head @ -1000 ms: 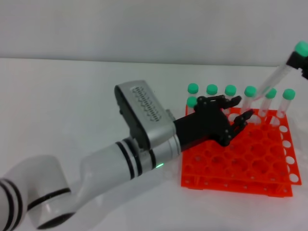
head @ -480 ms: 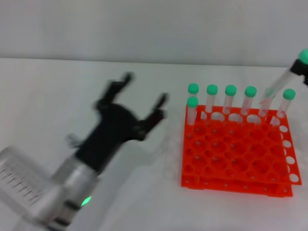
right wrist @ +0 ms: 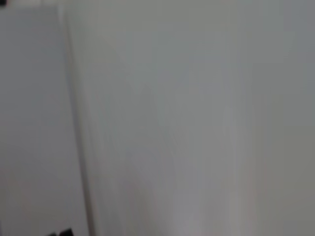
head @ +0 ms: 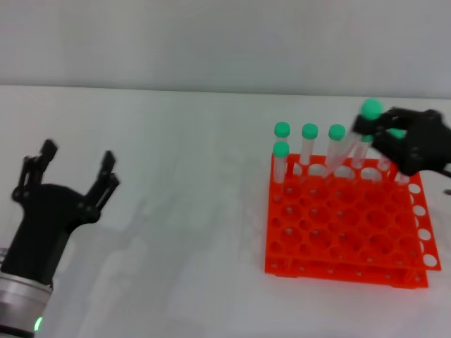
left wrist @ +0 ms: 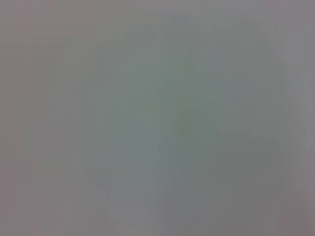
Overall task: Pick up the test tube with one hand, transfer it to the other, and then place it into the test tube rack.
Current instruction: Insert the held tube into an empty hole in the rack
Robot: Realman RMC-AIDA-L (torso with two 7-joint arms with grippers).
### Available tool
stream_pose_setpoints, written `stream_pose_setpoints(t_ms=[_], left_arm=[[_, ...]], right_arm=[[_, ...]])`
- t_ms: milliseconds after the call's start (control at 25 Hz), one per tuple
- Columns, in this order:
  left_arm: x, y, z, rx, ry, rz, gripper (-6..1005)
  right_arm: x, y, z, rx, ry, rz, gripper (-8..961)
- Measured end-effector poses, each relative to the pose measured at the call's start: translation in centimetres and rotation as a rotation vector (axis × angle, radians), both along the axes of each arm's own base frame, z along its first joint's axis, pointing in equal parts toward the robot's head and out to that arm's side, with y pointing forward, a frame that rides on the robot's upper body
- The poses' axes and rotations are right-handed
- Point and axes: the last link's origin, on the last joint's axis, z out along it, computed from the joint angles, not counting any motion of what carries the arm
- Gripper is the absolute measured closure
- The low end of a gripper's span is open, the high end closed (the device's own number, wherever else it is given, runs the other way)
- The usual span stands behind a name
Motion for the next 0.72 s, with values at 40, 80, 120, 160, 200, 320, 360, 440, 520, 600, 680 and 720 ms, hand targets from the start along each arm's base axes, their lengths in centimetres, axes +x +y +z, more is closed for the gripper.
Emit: stream_pose_setpoints(t_ms=[40, 80, 120, 160, 200, 320, 360, 440, 520, 600, 680, 720], left_arm=[[-0.5, -0.1, 0.2, -0.002, -0.016, 0.021, 106], [-0.9, -0.1, 0.3, -0.005, -0.032, 0.036, 106], [-1.3, -0.2, 0.5, -0.006, -0.049, 0.054, 106], [-1.5, -0.2, 0.6, -0.006, -0.055, 0.063, 106], [-1.8, -0.2, 0.7, -0.005, -0.059, 0.077, 106], [-2.1, -0.1, 0.6, -0.014, -0.059, 0.098, 106], [-2.2, 0.0, 0.5, -0.018, -0.059, 0.101, 106], [-2.2, 0.2, 0.3, -0.028, -0.061, 0.11, 106], [-2.3, 0.2, 0.2, -0.034, -0.064, 0.117, 106], [-2.3, 0.3, 0.2, -0.039, -0.067, 0.123, 106], [-2.3, 0.5, 0.1, -0.045, -0.07, 0.124, 106], [-2.2, 0.6, 0.0, -0.048, -0.07, 0.123, 106]], right_arm=[[-0.3, 0.2, -0.5, -0.012, -0.019, 0.004, 759], [-0.5, 0.4, -0.9, -0.018, -0.034, 0.006, 759], [-0.6, 0.5, -1.2, -0.02, -0.046, 0.008, 759], [-0.7, 0.6, -1.6, -0.02, -0.056, 0.01, 759], [-0.8, 0.7, -1.8, -0.018, -0.064, 0.013, 759], [-0.7, 0.7, -2.4, -0.01, -0.076, 0.011, 758], [-0.6, 0.8, -2.6, -0.007, -0.077, 0.002, 758], [-0.5, 1.0, -3.2, -0.001, -0.081, -0.012, 758], [-0.7, 1.3, -3.7, -0.001, -0.088, -0.016, 758], [-0.8, 1.4, -4.0, -0.001, -0.093, -0.014, 758], [-0.7, 1.6, -4.1, 0.012, -0.105, -0.017, 758], [-0.7, 1.7, -4.2, 0.019, -0.11, -0.022, 758]])
